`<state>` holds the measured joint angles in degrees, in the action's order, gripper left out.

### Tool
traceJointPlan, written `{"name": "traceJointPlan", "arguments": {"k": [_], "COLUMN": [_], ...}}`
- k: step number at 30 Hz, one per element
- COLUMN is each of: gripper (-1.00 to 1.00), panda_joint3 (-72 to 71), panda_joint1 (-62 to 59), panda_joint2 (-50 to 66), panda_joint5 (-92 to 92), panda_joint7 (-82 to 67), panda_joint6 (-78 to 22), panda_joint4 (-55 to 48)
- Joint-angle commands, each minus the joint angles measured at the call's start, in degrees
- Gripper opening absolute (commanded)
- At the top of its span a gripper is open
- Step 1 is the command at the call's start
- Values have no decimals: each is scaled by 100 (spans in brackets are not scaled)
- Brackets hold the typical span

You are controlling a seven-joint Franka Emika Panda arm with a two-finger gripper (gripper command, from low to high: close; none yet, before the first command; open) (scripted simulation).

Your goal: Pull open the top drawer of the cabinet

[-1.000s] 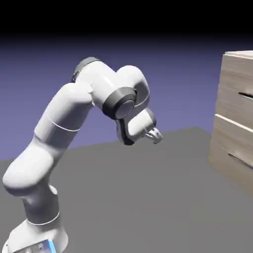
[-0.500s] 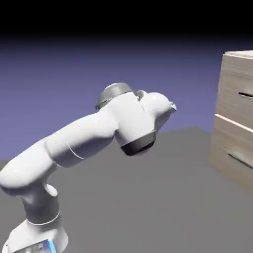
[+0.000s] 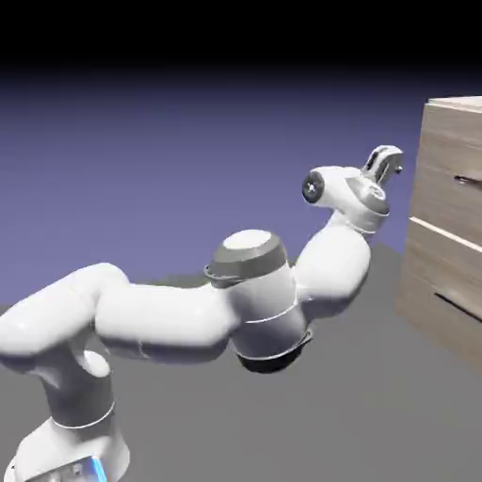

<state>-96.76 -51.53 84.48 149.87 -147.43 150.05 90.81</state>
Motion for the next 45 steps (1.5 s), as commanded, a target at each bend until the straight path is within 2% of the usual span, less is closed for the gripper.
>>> {"name": "traceJointPlan", "arguments": {"k": [1,6,15,16,17,45], "gripper": [0,0,0,-100,-100,-100], "panda_joint3": [-127,-739,-763,-763,-763,-845], "panda_joint1": [-69,-375,696,696,696,-2931], "panda_joint2": [154,891,760,760,760,1468], "panda_joint5": [197,1138,908,908,908,1113], "panda_joint7": [-250,-1457,-1857,-1857,-1857,-1246], "panda_joint6": [-31,-167,534,535,535,-1616], "panda_joint4": [-92,-575,-2369,-2369,-2369,3444]}}
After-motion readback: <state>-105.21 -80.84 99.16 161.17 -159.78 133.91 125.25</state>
